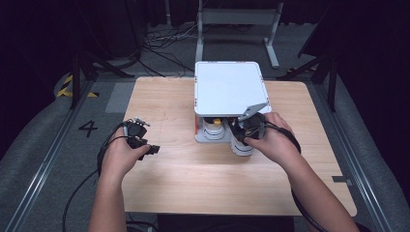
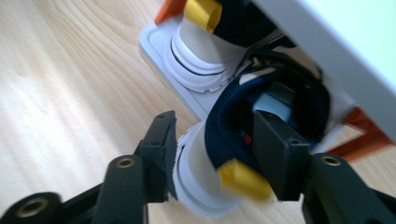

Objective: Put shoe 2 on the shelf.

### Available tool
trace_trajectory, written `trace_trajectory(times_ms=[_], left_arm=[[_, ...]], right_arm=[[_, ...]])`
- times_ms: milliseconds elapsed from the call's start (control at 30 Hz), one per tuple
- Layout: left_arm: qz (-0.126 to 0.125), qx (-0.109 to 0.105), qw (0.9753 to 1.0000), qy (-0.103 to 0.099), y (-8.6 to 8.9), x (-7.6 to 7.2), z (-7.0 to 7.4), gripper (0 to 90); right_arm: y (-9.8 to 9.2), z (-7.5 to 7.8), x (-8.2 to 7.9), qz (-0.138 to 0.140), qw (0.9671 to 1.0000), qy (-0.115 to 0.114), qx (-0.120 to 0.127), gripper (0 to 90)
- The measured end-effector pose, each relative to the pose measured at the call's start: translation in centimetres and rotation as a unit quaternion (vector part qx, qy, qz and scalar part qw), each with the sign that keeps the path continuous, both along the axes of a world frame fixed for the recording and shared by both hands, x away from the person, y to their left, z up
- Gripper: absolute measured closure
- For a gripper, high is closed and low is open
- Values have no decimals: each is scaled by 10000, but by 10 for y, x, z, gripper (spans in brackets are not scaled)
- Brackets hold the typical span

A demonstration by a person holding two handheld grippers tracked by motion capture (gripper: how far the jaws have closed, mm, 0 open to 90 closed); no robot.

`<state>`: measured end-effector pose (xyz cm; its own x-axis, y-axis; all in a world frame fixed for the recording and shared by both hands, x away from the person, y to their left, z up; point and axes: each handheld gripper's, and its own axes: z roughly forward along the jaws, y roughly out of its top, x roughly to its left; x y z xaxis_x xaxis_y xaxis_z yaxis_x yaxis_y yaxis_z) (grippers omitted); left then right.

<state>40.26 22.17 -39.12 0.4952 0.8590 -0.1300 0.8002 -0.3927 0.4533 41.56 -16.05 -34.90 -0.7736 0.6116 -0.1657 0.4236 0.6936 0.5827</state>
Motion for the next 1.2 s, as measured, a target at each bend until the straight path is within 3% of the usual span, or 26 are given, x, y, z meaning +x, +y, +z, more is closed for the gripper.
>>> trace_trajectory(times_ms=[67,167,267,333,467,533,633,767,833,933,967,1200], left_arm=[[-48,19,10000,21,-1,1,0,412],[-163,66,9998,38,-7,4,0,411],[-167,38,9998,27,-10,5,0,411],[-183,64,9998,24,-11,6,0,411],[-246,67,9997,36,-13,8,0,412],[-268,81,9996,31,-14,8,1,412],[-255,75,9996,23,-15,7,0,412],[-263,66,9996,-9,-9,2,0,421],[-187,51,9998,-41,-5,-2,1,424],[-51,31,10000,-68,1,-8,2,425],[1,11,10000,-46,4,-11,2,425],[90,2,10000,-11,8,-16,0,424]], right_arm=[[-10,8,-9,-94,9998,47,154,540],[-23,13,-20,-289,9994,190,56,548],[-34,6,-27,-465,9980,429,-6,550],[-36,2,-27,-494,9978,446,0,551],[-44,-20,-21,-808,9951,565,-16,538],[-42,-28,-17,-959,9937,564,90,525],[-34,-37,-9,-1012,9930,565,228,545],[-25,-49,3,-1067,9926,574,122,611],[-23,-52,9,-1040,9930,524,197,665],[-19,-56,18,-1156,9916,473,336,648],[-16,-58,23,-1196,9914,359,398,640],[-11,-65,33,-1281,9913,-101,284,675]])
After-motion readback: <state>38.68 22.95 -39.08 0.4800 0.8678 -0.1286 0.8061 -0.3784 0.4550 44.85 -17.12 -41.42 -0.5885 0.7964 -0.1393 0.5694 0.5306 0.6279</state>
